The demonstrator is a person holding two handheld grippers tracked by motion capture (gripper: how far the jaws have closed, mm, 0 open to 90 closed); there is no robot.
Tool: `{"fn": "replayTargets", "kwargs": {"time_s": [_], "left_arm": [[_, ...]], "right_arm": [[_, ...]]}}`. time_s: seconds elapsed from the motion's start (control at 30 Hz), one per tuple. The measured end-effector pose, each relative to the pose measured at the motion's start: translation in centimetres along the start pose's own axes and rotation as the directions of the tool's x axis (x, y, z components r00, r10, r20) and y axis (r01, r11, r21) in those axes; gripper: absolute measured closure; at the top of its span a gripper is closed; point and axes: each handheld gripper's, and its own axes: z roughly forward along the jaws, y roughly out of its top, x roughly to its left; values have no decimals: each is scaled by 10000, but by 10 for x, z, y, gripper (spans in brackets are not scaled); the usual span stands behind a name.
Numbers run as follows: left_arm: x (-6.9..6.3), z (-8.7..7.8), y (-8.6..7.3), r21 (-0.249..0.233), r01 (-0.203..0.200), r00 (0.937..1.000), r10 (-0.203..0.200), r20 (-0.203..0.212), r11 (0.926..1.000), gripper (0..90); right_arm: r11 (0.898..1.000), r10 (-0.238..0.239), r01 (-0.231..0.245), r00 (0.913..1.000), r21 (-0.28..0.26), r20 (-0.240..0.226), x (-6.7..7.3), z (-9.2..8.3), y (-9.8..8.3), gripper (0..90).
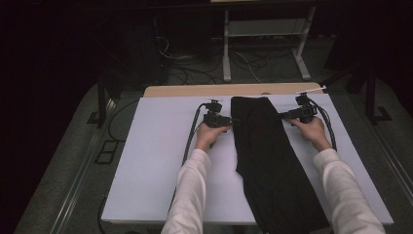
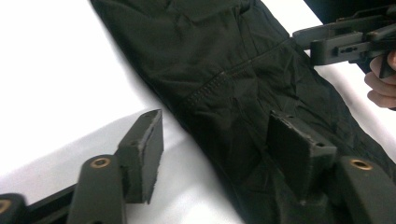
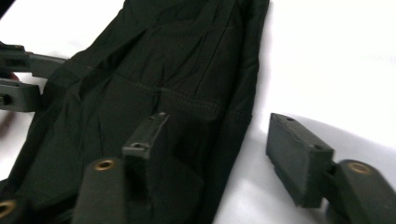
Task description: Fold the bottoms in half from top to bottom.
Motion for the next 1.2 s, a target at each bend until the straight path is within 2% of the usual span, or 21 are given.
{"fn": "replayTargets", "kwargs": {"time_s": [0.37, 0.47, 0.53, 0.6, 0.63, 0.67, 0.7, 0.8, 0.9, 0.97, 1.07, 1.13, 1.17, 1.2], "left_arm": [[-2, 4, -1, 61, -21, 9999, 21, 106, 10000, 522], [-3, 6, -2, 100, -17, 10000, 16, 83, 9999, 579], [-3, 6, -2, 114, 8, 10000, -8, 79, 9999, 590], [-3, 7, -2, 170, -31, 10000, 30, 94, 9998, 632], [-4, 7, -2, 179, -23, 10000, 21, 80, 9998, 632], [-4, 8, -2, 185, -20, 10000, 19, 77, 9998, 666], [-4, 8, -2, 187, -20, 10000, 19, 56, 9998, 666], [-5, 9, -2, 177, 147, 9998, -145, -157, 9997, 745], [-6, 11, -2, 164, 255, 9993, -250, -283, 9995, 798], [-7, 11, -2, 197, 171, 9987, -161, -481, 9997, 838], [-8, 11, -2, 209, 143, 9985, -132, -527, 9997, 863], [-8, 10, -2, 225, 116, 9984, -104, -548, 9997, 867], [-8, 9, -2, 197, 165, 9986, -155, -514, 9997, 868], [-7, 8, -1, 189, 206, 9987, -197, -472, 9996, 869]], "right_arm": [[9999, 121, -121, 9999, 86, -17, 1, 7, -1, 530], [9995, 302, -300, 9991, 72, -285, 2, 10, -2, 594], [9993, 363, -361, 9989, 75, -290, 2, 11, -2, 617], [9990, 431, -428, 9989, 154, -186, 3, 12, -2, 683], [9990, 431, -428, 9989, 154, -186, 3, 12, -2, 683], [9987, 463, -461, 9989, 204, -73, 6, 13, -2, 736], [9987, 463, -461, 9989, 204, -73, 6, 13, -2, 736], [9982, 554, -562, 9979, 221, 343, 10, 15, -3, 851], [9973, 715, -723, 9963, 160, 470, 12, 15, -4, 871], [9974, 688, -698, 9964, 179, 503, 14, 14, -4, 877], [9966, 814, -817, 9963, 104, 274, 14, 12, -4, 879], [9950, 990, -991, 9950, -151, -86, 14, 7, -5, 880], [9930, 1112, -1128, 9928, -343, -451, 15, 2, -6, 880], [9926, 1094, -1121, 9924, -465, -567, 16, 0, -7, 880]]}}
